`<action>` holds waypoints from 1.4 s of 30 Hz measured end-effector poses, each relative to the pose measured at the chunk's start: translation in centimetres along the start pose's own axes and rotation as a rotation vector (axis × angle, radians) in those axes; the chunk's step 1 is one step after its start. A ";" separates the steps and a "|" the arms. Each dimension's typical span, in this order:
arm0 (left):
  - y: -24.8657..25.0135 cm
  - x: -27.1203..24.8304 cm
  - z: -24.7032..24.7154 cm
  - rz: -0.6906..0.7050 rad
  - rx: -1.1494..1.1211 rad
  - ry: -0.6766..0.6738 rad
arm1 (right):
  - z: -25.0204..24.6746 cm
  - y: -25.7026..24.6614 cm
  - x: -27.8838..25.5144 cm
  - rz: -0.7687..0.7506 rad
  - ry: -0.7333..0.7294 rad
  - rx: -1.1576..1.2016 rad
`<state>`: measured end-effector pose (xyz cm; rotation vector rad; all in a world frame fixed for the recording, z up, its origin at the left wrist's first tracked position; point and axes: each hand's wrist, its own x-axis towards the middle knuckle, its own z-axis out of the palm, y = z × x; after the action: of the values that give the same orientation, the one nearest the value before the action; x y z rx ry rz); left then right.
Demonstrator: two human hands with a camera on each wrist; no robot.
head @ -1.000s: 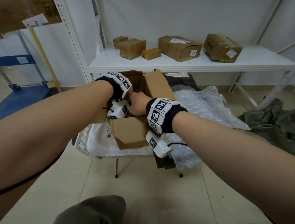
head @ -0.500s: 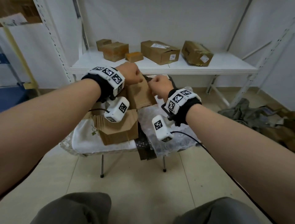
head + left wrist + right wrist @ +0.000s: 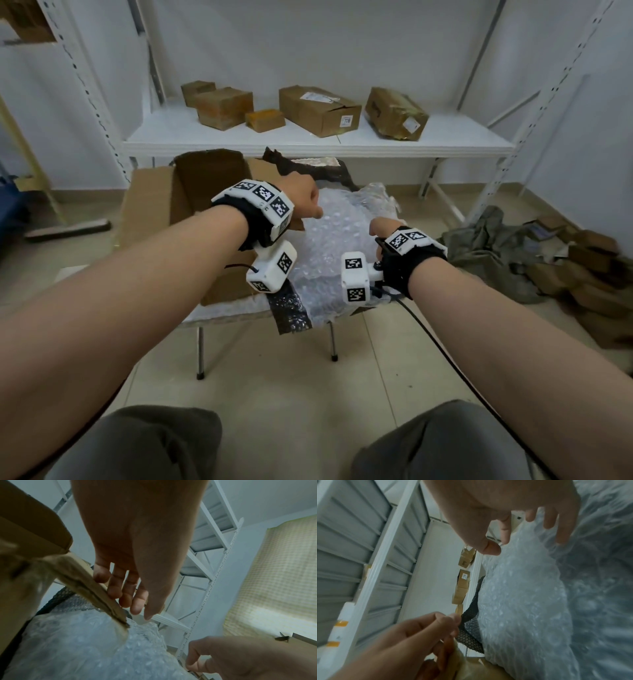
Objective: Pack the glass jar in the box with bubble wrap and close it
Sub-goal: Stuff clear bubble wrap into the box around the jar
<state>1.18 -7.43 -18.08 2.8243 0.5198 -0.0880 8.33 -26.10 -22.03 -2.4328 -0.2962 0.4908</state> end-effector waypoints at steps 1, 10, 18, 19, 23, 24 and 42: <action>-0.1 -0.2 0.1 -0.004 -0.010 -0.001 | 0.0 0.5 0.0 -0.024 0.006 -0.073; 0.3 -0.6 0.8 -0.011 -0.041 0.004 | 3.1 -0.7 2.8 0.138 -0.008 0.462; 0.3 -0.4 0.1 -0.031 -0.180 0.068 | 0.5 -1.5 2.8 -0.199 0.349 0.700; 0.3 -0.4 0.1 -0.039 -0.200 0.085 | -0.1 -1.4 2.9 -0.229 0.355 0.736; 0.4 0.0 0.4 -0.093 -0.319 0.138 | -2.3 -0.4 3.0 -0.299 0.330 0.878; 0.4 0.1 0.4 -0.114 -0.350 0.138 | -2.7 -0.1 2.8 -0.309 0.327 0.894; 2.2 -0.2 1.0 -0.151 -0.950 0.015 | -8.3 5.4 2.0 -0.254 0.204 1.112</action>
<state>1.82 -9.77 -18.44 1.8615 0.5760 0.1234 14.08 -34.13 -19.84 -1.3200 -0.1651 0.1907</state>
